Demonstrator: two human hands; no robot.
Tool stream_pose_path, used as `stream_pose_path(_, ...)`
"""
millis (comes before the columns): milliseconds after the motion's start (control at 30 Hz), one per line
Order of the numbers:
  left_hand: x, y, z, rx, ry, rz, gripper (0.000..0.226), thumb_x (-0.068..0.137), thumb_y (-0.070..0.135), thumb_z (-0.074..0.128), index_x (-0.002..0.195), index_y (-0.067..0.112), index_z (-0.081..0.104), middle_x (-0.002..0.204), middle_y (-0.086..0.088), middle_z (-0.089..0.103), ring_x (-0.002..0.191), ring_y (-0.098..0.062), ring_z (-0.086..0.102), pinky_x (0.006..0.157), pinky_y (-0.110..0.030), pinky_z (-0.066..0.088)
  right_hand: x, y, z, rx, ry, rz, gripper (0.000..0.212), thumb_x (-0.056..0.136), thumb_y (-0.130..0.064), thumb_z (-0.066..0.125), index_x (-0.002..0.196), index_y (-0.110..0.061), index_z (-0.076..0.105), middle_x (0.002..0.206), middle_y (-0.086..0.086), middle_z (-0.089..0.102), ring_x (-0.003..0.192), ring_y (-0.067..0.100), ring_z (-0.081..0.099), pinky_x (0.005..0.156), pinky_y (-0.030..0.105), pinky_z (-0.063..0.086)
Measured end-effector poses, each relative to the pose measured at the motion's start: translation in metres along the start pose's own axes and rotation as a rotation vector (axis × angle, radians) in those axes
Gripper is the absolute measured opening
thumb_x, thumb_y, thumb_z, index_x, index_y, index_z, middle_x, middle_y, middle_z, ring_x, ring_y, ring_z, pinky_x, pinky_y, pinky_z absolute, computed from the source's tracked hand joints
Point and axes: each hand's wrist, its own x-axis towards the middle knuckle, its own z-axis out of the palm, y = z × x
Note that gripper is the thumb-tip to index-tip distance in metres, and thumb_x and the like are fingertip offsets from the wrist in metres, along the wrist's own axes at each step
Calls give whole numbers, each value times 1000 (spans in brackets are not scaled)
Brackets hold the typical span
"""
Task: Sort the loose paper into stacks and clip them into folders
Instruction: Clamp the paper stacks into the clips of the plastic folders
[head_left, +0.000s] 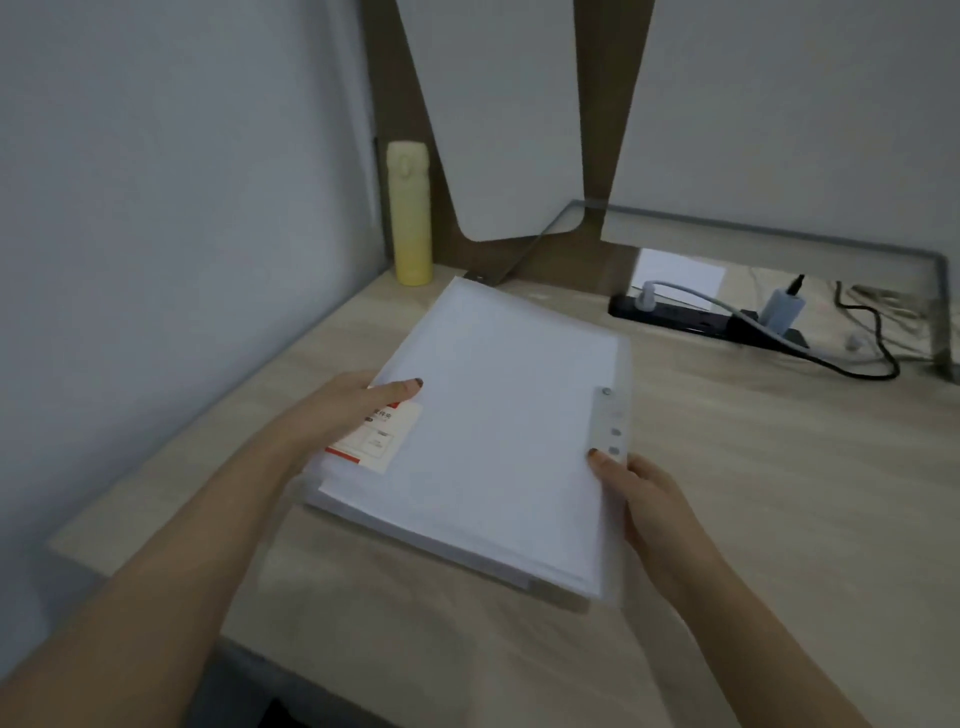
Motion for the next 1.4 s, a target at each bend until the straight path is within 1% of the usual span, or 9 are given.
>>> stream_pose_path(200,24,-30,-5,-2,-71,-58,21,87,42,59,91,24,68,79,1,74,57,-9,66,50,-17,50,12,14,22,-150,80,14,24,91,-24,54,100,-3,60,95,8,67,72,13,61,52,21,45)
stream_pose_path(300,30,-41,-5,-27,-52,2,9,89,35,57,95,33,64,79,13,74,69,-8,68,60,-22,50,19,15,24,-328,157,-37,31,90,-31,54,103,-3,55,99,9,62,74,14,56,57,26,39)
stream_pose_path(400,33,-48,-3,-46,-58,42,21,91,32,55,109,41,61,100,13,72,89,-13,69,74,-26,50,21,16,27,-421,218,-69,41,89,-29,55,120,-4,46,107,6,52,83,14,53,66,24,43)
stream_pose_path(500,30,-53,2,-113,-41,60,39,93,31,53,130,41,49,120,16,62,97,-3,63,73,-20,46,22,24,22,-489,236,-95,64,86,-32,58,139,-5,33,136,11,34,116,26,47,96,32,39)
stream_pose_path(600,27,-58,11,-154,4,54,48,94,30,51,139,40,37,125,21,48,93,11,52,69,-13,40,14,32,20,-375,168,-109,47,83,-29,58,125,-11,48,134,8,45,117,23,49,94,33,40)
stream_pose_path(767,25,-58,21,-153,15,59,45,95,29,48,138,39,38,114,21,57,90,6,57,65,-12,42,-2,41,25,-316,225,-174,55,85,-24,54,137,-12,37,136,1,46,127,20,44,109,40,33)
stream_pose_path(867,28,-54,18,-129,23,53,42,96,26,48,135,38,43,104,17,62,88,-6,61,68,-19,46,1,39,28,-328,219,-193,56,91,-13,52,142,-10,29,141,0,39,130,16,37,106,28,28)
stream_pose_path(1133,59,-42,11,-118,24,44,38,96,21,47,131,36,46,108,2,64,83,-12,61,68,-23,47,37,28,36,-341,219,-214,55,90,-12,52,141,-11,31,142,3,42,129,18,40,111,38,32)
stream_pose_path(1400,129,-26,-1,-79,36,49,40,97,22,45,135,35,43,114,-1,63,84,-12,61,67,-23,46,106,16,49,-369,234,-247,58,93,-14,49,145,-10,22,149,4,31,135,17,30,96,13,19)
